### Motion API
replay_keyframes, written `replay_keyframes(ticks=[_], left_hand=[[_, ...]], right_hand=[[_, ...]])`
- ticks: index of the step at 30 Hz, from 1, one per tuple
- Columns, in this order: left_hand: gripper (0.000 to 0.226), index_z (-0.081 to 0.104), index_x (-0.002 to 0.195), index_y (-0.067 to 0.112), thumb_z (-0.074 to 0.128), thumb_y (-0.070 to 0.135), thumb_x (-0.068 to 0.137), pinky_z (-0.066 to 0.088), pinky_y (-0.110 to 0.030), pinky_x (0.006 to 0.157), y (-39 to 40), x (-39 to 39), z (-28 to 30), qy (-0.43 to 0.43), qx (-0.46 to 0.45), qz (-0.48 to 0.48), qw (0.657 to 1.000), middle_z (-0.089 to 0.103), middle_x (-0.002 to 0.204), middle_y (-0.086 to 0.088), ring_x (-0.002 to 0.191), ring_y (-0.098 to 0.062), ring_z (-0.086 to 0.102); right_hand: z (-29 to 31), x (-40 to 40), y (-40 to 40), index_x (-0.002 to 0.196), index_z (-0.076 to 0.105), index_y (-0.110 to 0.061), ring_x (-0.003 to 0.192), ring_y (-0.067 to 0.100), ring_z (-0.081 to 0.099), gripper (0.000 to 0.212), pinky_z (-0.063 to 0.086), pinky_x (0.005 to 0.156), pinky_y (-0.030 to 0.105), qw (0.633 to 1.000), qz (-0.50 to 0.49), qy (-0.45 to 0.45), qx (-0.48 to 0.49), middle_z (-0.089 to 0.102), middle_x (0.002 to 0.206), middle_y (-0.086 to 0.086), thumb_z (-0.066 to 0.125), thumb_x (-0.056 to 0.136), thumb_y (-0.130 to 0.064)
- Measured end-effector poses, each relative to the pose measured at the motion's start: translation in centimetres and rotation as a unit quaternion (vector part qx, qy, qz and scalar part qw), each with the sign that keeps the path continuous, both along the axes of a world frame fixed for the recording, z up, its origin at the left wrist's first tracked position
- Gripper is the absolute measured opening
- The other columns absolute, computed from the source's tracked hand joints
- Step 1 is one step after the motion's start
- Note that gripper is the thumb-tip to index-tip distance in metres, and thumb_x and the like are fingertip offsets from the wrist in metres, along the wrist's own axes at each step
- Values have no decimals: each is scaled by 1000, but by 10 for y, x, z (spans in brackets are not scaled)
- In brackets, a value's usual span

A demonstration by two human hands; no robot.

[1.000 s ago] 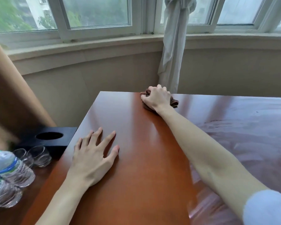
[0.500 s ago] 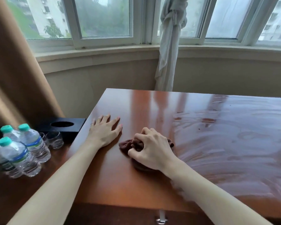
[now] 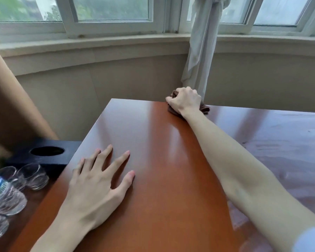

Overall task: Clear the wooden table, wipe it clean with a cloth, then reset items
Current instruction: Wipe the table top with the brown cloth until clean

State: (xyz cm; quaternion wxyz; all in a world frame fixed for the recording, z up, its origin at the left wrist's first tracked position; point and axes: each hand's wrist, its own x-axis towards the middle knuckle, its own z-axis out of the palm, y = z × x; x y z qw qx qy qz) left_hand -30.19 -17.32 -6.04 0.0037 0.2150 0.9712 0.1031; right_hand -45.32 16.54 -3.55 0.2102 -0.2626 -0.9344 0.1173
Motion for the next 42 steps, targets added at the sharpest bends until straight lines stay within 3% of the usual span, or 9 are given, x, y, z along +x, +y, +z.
replay_keyframes(ticks=[4,9,13,17,22,26,30,35,42], left_hand=[[73,16,151,60,7,80,82,2,-42,125,1,5,4,-12,2,-6,1000,12,167,12,154,-15,3],[60,23,154,52,24,71,96,6,-47,124,2,5,5,-17,-7,-18,1000,17,167,2,153,-24,11],[57,33,151,47,32,66,97,24,-50,118,6,0,25,-38,-32,-37,998,32,158,-4,145,-30,28],[57,39,148,45,36,66,95,25,-49,119,-2,-24,30,5,-15,-32,999,35,157,-7,146,-28,29],[81,29,151,49,8,79,79,13,-44,123,-18,-35,0,14,1,-25,1000,27,160,-1,150,-23,19],[78,22,152,55,5,79,80,8,-39,125,-16,-39,-6,35,1,-14,999,20,164,8,153,-14,9],[75,16,152,58,6,80,81,4,-38,126,-15,-43,-7,27,-1,-9,1000,13,165,10,153,-11,3],[79,21,154,54,6,79,81,6,-41,126,-16,-39,-4,13,8,-16,1000,18,166,6,154,-15,7],[60,24,156,47,27,66,99,5,-45,125,-16,-26,12,-14,-7,-24,1000,16,168,-3,154,-23,10]], right_hand=[[2,71,-51,101,73,-25,110,37,57,35,44,91,42,999,35,-19,-6,62,111,10,57,84,-51],[3,227,-152,99,69,-25,98,34,57,38,47,83,41,989,142,-36,24,59,101,8,55,81,-56],[1,328,-218,93,68,-27,89,30,57,39,50,78,40,981,184,-13,58,58,92,3,52,76,-58],[2,297,-206,86,67,-27,90,31,58,36,49,78,39,985,170,-18,34,61,92,3,55,75,-58],[0,143,-112,99,73,-25,103,38,60,40,49,86,41,997,67,-26,20,63,105,10,56,81,-57],[0,29,-36,104,73,-25,110,39,59,43,45,90,41,999,22,-20,14,66,113,11,55,83,-57],[2,-19,-7,106,73,-22,111,40,59,44,44,93,42,1000,-13,-20,0,66,114,11,57,80,-53],[1,52,-59,95,71,-23,104,38,57,34,44,88,42,999,36,-10,4,61,105,11,56,85,-51],[4,273,-185,93,67,-26,88,27,53,36,47,79,38,973,227,-12,36,56,93,1,55,78,-57]])
